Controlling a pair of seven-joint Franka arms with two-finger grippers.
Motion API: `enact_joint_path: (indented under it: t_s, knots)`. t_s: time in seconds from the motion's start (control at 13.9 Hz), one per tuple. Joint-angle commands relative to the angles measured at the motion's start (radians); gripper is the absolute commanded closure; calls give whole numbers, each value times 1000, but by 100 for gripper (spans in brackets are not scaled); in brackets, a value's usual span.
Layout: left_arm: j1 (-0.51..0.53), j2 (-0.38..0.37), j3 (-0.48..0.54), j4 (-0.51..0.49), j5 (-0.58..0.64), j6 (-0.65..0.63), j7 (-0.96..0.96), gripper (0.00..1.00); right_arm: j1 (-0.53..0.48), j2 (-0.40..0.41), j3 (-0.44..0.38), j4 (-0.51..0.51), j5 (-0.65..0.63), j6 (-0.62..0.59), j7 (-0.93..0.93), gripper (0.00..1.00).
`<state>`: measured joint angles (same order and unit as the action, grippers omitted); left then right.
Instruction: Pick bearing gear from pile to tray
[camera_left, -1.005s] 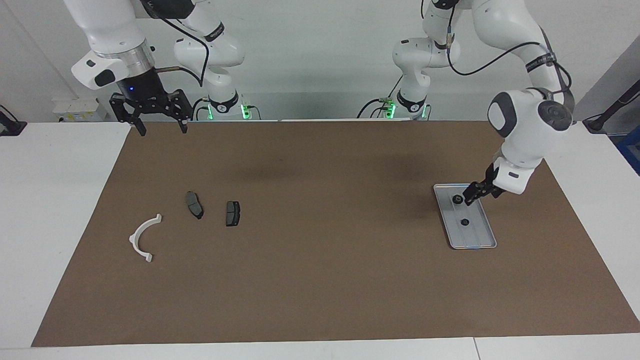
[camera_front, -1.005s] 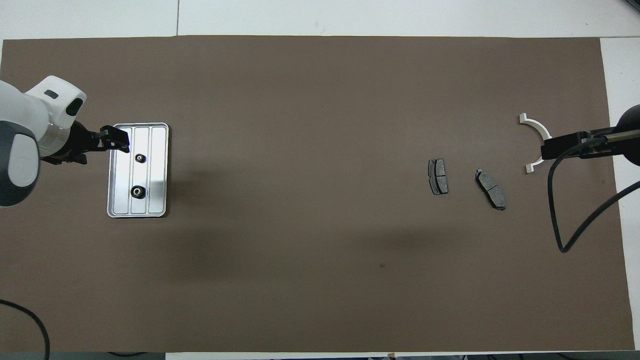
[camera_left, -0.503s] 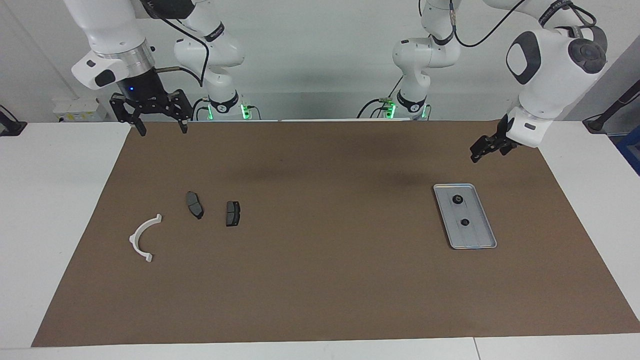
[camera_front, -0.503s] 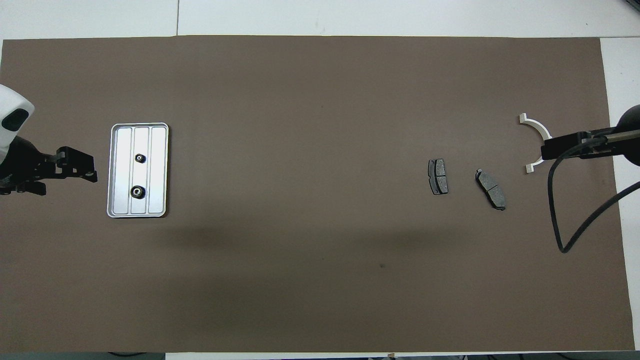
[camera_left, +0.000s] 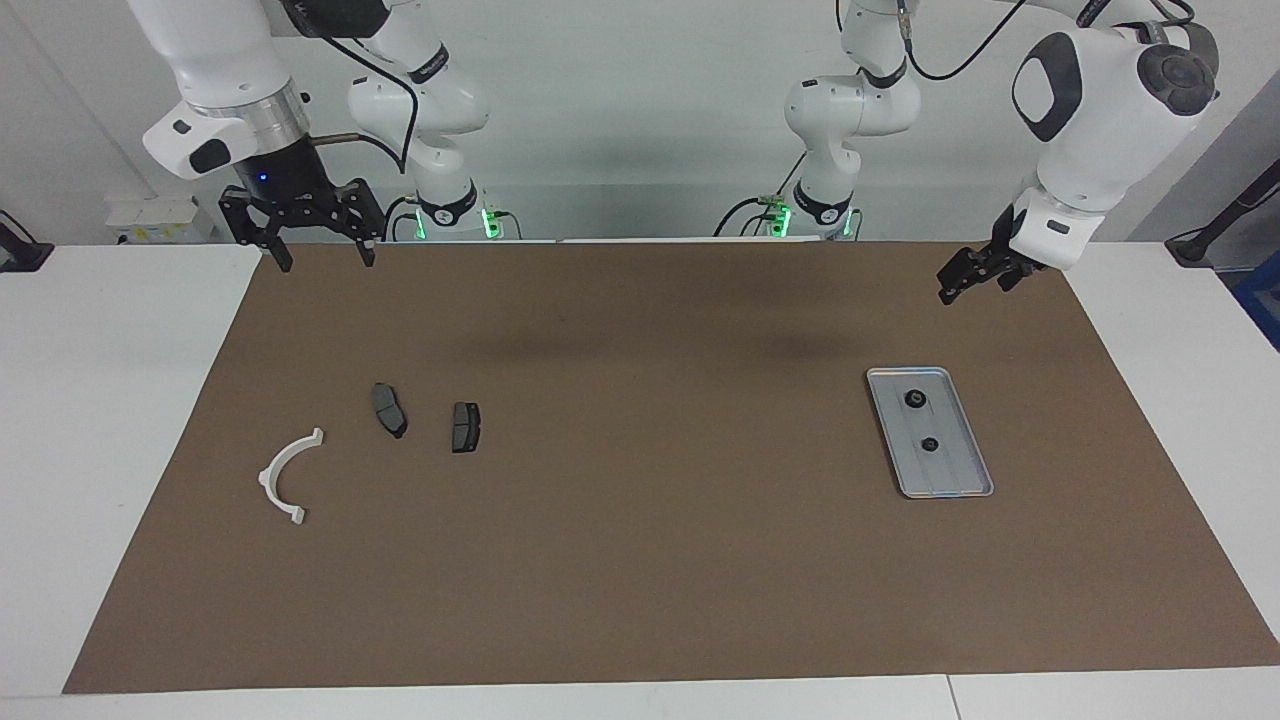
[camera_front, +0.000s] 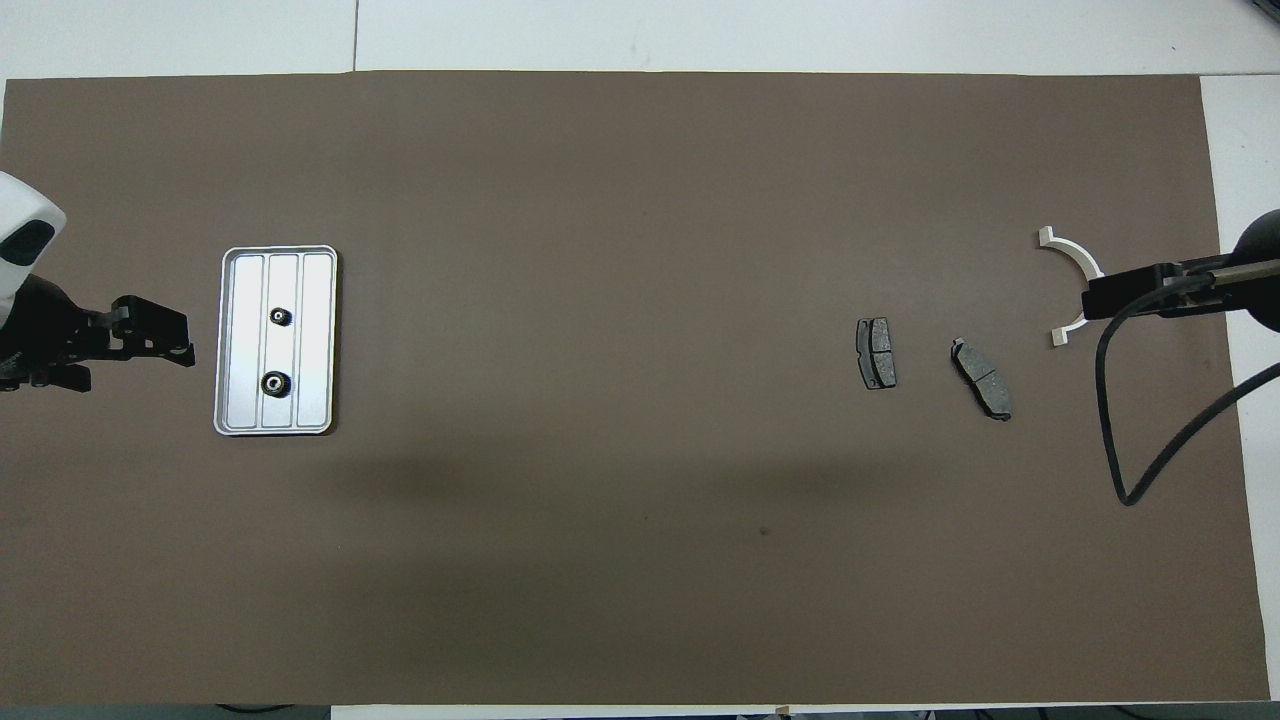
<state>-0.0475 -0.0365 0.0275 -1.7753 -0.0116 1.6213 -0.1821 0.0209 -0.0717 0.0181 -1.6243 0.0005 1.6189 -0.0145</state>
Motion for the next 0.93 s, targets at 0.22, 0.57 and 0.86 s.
enact_joint_path:
  t_s: [0.22, 0.57, 0.86]
  knots:
    - [-11, 3, 3, 21, -4, 112, 33, 0, -12, -10, 8, -5, 16, -1, 11, 0]
    - [-5, 6, 6, 27, -4, 114, 85, 0, -13, -10, 8, -5, 16, 4, 8, 0]
    - [5, 4, 2, 30, -4, 95, 84, 0, -15, -10, 8, -6, 16, 6, 5, 0]
